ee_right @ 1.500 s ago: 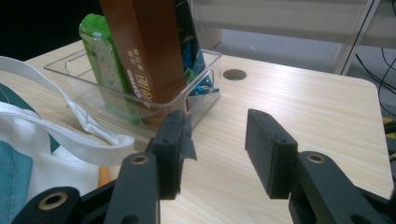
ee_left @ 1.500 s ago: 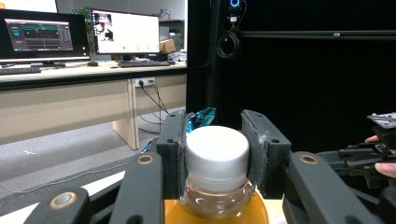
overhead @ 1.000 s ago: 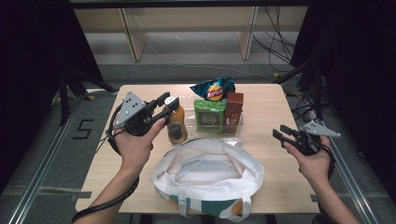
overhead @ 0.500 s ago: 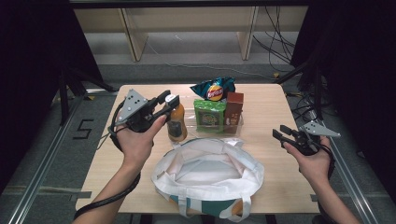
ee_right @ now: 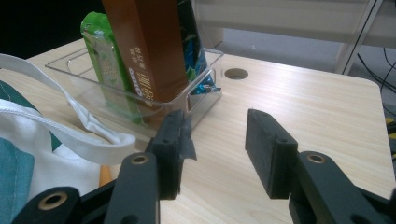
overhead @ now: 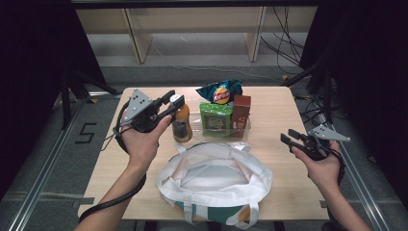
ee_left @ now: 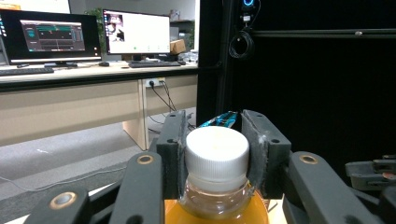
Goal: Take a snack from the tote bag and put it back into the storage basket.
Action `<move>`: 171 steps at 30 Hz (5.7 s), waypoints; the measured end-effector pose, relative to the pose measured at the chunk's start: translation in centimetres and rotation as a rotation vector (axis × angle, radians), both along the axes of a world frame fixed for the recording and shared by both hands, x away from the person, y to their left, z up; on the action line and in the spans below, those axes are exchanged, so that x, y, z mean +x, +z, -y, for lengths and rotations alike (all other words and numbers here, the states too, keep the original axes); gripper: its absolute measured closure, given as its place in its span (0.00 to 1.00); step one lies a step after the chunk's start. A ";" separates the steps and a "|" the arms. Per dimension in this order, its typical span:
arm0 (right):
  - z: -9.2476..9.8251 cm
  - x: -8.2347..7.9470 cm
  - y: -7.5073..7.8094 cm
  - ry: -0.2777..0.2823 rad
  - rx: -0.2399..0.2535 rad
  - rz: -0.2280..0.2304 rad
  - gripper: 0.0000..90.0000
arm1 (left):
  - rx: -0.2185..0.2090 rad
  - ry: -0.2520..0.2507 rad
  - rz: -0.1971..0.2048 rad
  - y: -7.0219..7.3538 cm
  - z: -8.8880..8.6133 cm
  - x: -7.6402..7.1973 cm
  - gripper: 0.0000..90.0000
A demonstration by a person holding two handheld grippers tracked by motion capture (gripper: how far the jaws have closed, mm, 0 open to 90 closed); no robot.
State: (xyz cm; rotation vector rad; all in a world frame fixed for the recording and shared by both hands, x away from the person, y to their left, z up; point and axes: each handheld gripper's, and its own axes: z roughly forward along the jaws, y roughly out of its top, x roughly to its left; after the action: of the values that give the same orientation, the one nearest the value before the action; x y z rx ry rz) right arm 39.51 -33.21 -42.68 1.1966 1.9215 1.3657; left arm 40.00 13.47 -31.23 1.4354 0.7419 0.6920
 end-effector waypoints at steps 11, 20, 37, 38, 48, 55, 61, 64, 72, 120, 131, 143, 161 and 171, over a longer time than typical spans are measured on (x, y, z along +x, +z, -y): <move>0.0 0.0 0.0 -0.001 -0.004 0.000 0.65 | -0.017 0.013 0.003 -0.3 0.0 0.6 0.68; -0.1 -0.1 0.0 -0.001 -0.002 -0.011 0.65 | -0.018 0.016 0.016 -0.5 0.2 1.0 0.68; -0.1 0.0 0.0 0.004 0.000 -0.008 0.65 | -0.014 0.021 0.027 -0.5 0.4 2.0 0.68; 0.0 0.0 -0.1 0.005 -0.006 0.000 0.65 | -0.013 0.022 0.027 -0.5 0.5 2.0 0.68; 0.1 0.3 -0.2 0.006 -0.022 0.032 0.65 | -0.018 0.038 0.022 -0.6 0.7 2.8 0.68; 0.0 0.0 -0.1 -0.001 -0.002 -0.017 0.65 | -0.019 0.045 0.024 -0.6 0.9 3.4 0.68; -0.1 0.0 -0.1 -0.010 0.006 -0.010 0.65 | -0.018 0.050 0.023 -0.6 1.0 3.8 0.68; 0.0 0.0 -0.1 -0.004 0.000 -0.002 0.65 | -0.015 0.052 0.024 -0.6 1.0 3.9 0.68; -0.1 0.0 -0.2 -0.009 0.005 -0.008 0.64 | -0.008 0.058 0.021 -0.8 1.1 4.6 0.68; -0.1 0.1 -0.2 0.011 0.006 -0.013 0.64 | -0.006 0.090 0.000 -1.7 2.4 7.1 0.68; -0.1 0.1 -0.2 0.008 0.005 -0.013 0.64 | -0.010 0.099 -0.014 -2.4 2.5 7.6 0.68; -0.1 0.1 -0.2 0.008 0.008 -0.010 0.64 | -0.009 0.098 -0.012 -2.9 2.5 8.0 0.68; -0.1 0.1 -0.2 0.011 0.000 -0.008 0.64 | -0.001 0.100 -0.019 -3.3 2.6 8.4 0.68; 0.0 0.3 -0.3 0.018 -0.026 0.018 0.64 | 0.009 0.102 -0.031 -3.9 2.6 8.6 0.68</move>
State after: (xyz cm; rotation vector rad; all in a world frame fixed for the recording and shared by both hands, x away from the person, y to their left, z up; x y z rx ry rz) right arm 39.82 -33.25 -42.94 1.1534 1.9365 1.3523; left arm 48.64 10.88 -35.18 1.4262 0.8411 0.7534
